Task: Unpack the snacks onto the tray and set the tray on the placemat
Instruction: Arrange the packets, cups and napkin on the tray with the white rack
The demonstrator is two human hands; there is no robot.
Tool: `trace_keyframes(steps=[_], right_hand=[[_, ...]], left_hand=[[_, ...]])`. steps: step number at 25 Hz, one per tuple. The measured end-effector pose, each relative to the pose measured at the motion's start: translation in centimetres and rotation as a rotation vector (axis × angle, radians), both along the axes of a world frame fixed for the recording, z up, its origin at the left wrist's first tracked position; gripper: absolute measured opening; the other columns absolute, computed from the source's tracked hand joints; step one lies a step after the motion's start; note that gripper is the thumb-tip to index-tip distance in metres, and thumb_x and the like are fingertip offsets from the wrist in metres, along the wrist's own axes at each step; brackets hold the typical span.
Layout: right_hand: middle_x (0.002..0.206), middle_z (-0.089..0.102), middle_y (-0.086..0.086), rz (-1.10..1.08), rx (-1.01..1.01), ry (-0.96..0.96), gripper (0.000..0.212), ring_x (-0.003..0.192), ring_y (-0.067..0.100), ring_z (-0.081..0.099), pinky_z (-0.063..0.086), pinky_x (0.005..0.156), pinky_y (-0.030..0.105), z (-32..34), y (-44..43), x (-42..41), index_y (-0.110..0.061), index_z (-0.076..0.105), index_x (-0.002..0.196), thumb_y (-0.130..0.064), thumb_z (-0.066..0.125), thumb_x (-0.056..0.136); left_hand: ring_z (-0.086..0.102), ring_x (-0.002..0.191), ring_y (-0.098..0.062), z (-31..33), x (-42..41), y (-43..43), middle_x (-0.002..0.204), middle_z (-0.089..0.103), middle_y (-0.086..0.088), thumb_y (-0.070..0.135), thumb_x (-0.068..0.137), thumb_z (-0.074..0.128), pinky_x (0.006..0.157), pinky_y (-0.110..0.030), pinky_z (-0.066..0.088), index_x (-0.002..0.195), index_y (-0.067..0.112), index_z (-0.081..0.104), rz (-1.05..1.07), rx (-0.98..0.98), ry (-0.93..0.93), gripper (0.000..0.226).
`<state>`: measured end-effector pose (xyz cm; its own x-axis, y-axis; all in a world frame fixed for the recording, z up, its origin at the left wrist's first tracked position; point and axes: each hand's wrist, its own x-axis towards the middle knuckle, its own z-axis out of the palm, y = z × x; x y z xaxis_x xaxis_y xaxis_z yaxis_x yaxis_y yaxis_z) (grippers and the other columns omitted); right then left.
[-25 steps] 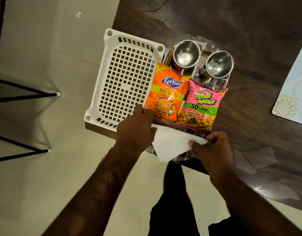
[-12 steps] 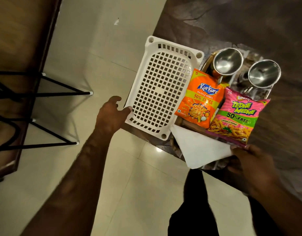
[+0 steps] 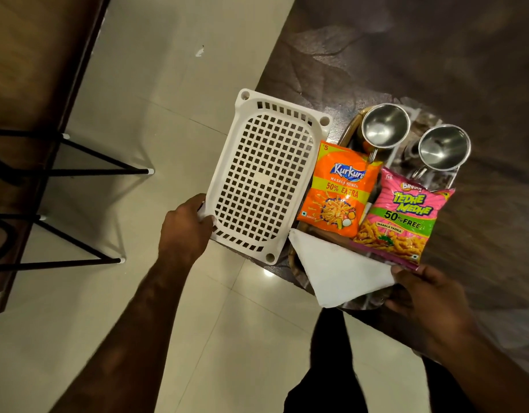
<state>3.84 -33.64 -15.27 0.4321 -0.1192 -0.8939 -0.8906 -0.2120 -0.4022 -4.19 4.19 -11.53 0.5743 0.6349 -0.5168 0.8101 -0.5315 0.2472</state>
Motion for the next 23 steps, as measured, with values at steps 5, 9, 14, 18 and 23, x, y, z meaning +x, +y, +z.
trace_keyframes(steps=[5, 9, 14, 18, 23], right_hand=[[0.095, 0.081, 0.001, 0.016, -0.012, 0.011, 0.008, 0.086, 0.026, 0.079, 0.060, 0.062, 0.032, 0.2, -0.1, 0.0, -0.020, 0.073, 0.102, -0.018, 0.070, 0.095], [0.097, 0.081, 0.003, 0.023, -0.006, 0.012, 0.009, 0.089, 0.027, 0.078, 0.061, 0.065, 0.034, 0.5, 0.0, 0.2, -0.019, 0.073, 0.103, -0.017, 0.069, 0.095], [0.095, 0.075, 0.009, 0.049, -0.112, -0.030, 0.015, 0.082, 0.026, 0.073, 0.057, 0.066, 0.034, 1.8, -0.8, 0.2, -0.014, 0.069, 0.106, -0.023, 0.071, 0.094], [0.088, 0.070, -0.007, 0.303, -0.452, -0.311, 0.022, 0.083, 0.024, 0.069, 0.050, 0.071, 0.037, 4.2, -5.2, 3.0, -0.028, 0.066, 0.106, -0.021, 0.072, 0.086], [0.090, 0.072, -0.018, 0.422, -0.407, -0.601, 0.023, 0.091, 0.011, 0.069, 0.055, 0.093, 0.042, 6.8, -5.5, 15.6, -0.046, 0.071, 0.094, -0.041, 0.066, 0.072]], left_hand=[[0.068, 0.099, -0.033, 0.1, -0.4, 0.6, 0.114, 0.075, -0.006, 0.014, 0.091, 0.061, 0.089, -0.041, 0.054, 0.125, 0.018, 0.064, -0.045, 0.013, 0.012, 0.034], [0.069, 0.099, -0.030, -0.4, -0.8, 1.1, 0.115, 0.074, -0.005, 0.016, 0.092, 0.063, 0.085, -0.034, 0.052, 0.125, 0.018, 0.063, -0.062, -0.018, 0.022, 0.033], [0.062, 0.116, -0.028, 1.0, -2.6, -0.4, 0.134, 0.061, -0.008, 0.030, 0.093, 0.066, 0.096, -0.044, 0.051, 0.143, 0.018, 0.047, 0.196, 0.081, -0.099, 0.054], [0.064, 0.077, -0.013, 4.4, -7.1, -7.3, 0.090, 0.065, 0.005, 0.015, 0.091, 0.064, 0.071, -0.037, 0.051, 0.102, 0.027, 0.058, 0.445, 0.102, -0.259, 0.017], [0.061, 0.090, -0.003, 5.0, -4.1, -16.0, 0.101, 0.060, 0.017, 0.030, 0.091, 0.060, 0.075, -0.026, 0.054, 0.117, 0.032, 0.059, 0.055, -0.252, -0.303, 0.026]])
